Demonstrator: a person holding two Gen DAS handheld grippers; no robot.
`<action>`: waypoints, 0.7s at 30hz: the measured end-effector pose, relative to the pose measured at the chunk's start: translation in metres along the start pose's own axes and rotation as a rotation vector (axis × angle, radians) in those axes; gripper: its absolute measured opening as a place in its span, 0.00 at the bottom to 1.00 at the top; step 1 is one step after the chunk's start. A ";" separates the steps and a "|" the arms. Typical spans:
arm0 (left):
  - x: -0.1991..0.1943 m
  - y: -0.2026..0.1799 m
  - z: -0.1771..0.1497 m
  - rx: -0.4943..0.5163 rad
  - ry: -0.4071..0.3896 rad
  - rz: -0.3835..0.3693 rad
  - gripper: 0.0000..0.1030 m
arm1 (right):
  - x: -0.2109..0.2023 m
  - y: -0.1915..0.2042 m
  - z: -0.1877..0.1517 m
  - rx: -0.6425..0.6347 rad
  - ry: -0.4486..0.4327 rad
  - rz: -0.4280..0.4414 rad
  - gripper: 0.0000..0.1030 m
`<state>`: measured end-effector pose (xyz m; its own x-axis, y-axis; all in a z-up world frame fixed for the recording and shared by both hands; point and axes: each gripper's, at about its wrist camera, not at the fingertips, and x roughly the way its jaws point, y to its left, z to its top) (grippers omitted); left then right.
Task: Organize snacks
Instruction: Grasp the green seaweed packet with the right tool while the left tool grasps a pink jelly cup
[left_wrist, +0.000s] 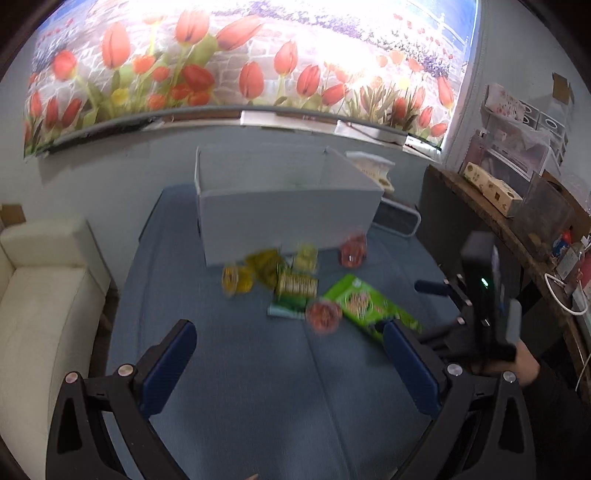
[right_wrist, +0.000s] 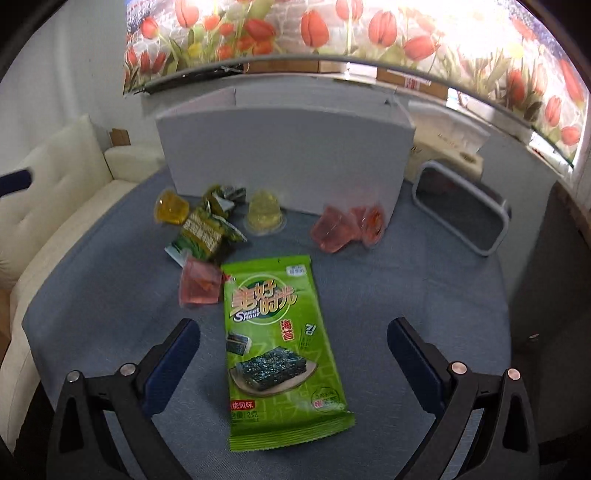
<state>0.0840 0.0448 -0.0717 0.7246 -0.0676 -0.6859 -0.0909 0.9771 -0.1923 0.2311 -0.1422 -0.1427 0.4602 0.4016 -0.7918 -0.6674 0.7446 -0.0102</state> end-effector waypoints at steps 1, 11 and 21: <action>-0.002 0.001 -0.007 -0.007 0.007 0.002 1.00 | 0.005 0.000 -0.001 -0.005 0.007 0.004 1.00; -0.002 -0.002 -0.048 -0.009 0.077 0.024 1.00 | 0.034 0.001 -0.010 0.021 0.077 0.063 0.99; 0.024 -0.012 -0.027 -0.006 0.075 0.011 1.00 | 0.006 -0.008 -0.019 0.056 0.043 0.009 0.70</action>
<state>0.0834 0.0264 -0.1049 0.6706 -0.0714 -0.7384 -0.1029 0.9768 -0.1879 0.2277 -0.1558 -0.1588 0.4281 0.3860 -0.8172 -0.6367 0.7705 0.0304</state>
